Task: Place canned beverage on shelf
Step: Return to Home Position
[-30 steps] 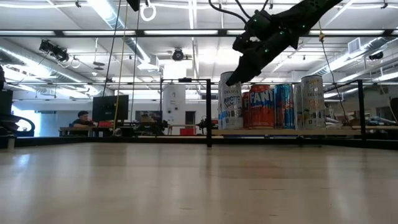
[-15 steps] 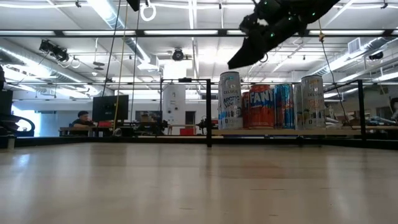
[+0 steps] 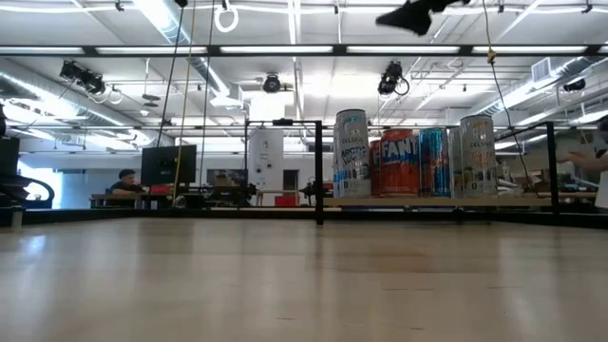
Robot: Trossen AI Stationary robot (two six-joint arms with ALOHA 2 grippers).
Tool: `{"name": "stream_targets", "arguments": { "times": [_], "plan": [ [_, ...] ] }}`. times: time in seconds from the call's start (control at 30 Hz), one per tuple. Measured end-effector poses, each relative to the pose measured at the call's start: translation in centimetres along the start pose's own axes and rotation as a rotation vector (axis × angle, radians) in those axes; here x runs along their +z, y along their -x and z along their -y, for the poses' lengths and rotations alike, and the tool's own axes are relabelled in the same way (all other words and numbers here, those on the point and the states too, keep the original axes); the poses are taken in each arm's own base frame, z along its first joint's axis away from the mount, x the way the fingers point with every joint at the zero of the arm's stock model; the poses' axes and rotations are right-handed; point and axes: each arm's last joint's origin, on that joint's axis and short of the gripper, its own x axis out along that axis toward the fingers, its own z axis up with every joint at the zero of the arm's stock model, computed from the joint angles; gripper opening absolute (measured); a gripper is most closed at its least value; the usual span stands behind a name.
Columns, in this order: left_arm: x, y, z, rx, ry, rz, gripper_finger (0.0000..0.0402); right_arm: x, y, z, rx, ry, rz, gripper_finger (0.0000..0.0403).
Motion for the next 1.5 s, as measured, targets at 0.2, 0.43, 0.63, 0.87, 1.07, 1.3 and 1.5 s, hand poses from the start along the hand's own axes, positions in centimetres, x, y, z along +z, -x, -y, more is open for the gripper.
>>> {"name": "stream_targets", "arguments": {
  "times": [0.2, 0.43, 0.63, 0.87, 1.07, 1.3, 1.5],
  "plan": [
    [-4.8, -0.1, 1.0, -0.001, 0.043, 0.119, 0.0314, 1.0, 3.8, -2.5, 0.029, 0.081, 0.064, 0.0375],
    [-9.3, -1.7, 1.5, 0.006, 0.092, 0.330, 0.0314, 0.4, 6.9, -3.7, 0.011, 0.095, 0.067, 0.0375],
    [-13.0, -5.4, 1.9, 0.012, 0.088, 0.425, 0.0314, -3.0, 6.9, -4.4, 0.049, 0.092, 0.126, 0.0375],
    [-14.2, -6.8, 2.2, -0.031, 0.095, 0.520, 0.0314, -8.0, 5.8, -4.9, 0.076, 0.088, 0.192, 0.0375],
    [-13.1, -6.2, 2.3, -0.045, 0.073, 0.670, 0.0314, -11.0, 4.4, -5.3, 0.103, 0.025, 0.240, 0.0375],
    [-12.6, -5.8, 2.3, -0.039, 0.062, 0.748, 0.0314, -14.9, 3.3, -5.7, 0.127, 0.022, 0.294, 0.0375],
    [-13.4, -8.3, 2.3, -0.047, 0.085, 0.727, 0.0314, -17.7, 3.1, -6.0, 0.140, 0.052, 0.332, 0.0375]
  ]
}}
